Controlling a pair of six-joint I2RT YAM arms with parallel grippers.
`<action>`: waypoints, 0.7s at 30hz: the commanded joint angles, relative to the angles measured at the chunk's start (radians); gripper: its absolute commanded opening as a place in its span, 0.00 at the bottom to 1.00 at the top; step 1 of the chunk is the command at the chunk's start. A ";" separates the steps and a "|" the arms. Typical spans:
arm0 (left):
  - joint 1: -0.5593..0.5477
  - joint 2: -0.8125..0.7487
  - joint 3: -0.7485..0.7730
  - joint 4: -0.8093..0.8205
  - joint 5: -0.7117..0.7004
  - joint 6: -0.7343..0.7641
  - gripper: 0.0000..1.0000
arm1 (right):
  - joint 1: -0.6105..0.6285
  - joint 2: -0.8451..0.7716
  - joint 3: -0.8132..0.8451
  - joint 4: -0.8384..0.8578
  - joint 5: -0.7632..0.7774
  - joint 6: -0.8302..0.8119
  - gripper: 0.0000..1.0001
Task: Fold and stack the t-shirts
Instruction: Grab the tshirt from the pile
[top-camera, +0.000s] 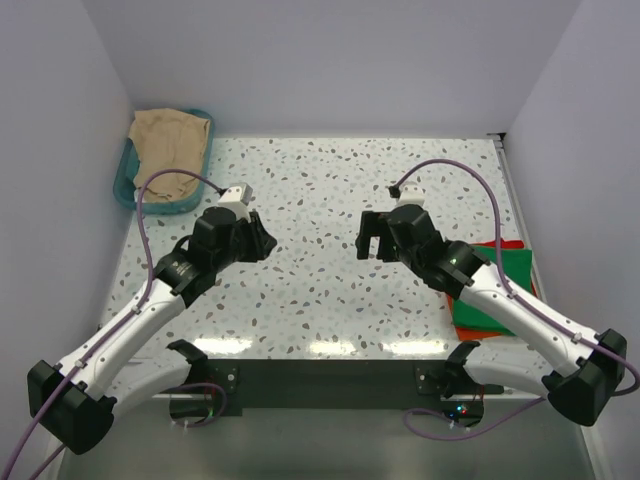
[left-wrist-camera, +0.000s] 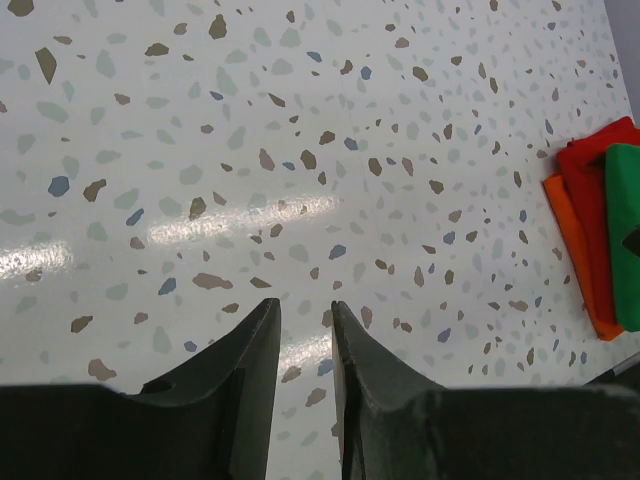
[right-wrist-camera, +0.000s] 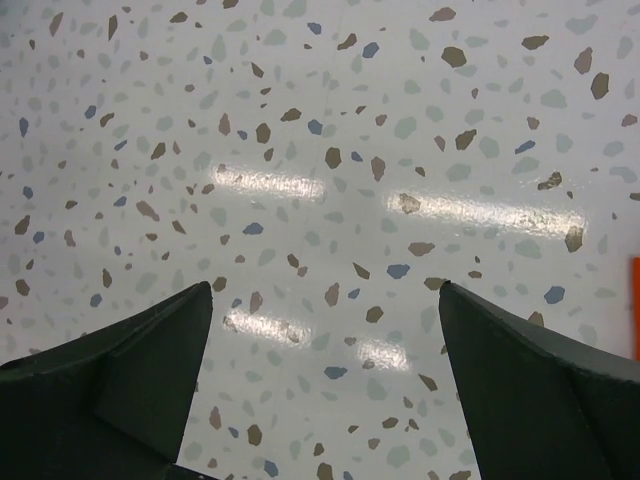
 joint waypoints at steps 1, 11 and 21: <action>0.007 -0.017 -0.004 0.031 0.002 0.008 0.32 | -0.002 -0.034 -0.004 0.040 -0.007 -0.020 0.99; 0.007 0.009 0.026 0.038 -0.040 -0.009 0.34 | -0.002 -0.042 0.008 0.010 -0.013 -0.052 0.99; 0.244 0.311 0.344 -0.003 -0.207 -0.043 0.55 | -0.002 -0.011 0.010 0.037 -0.120 -0.069 0.99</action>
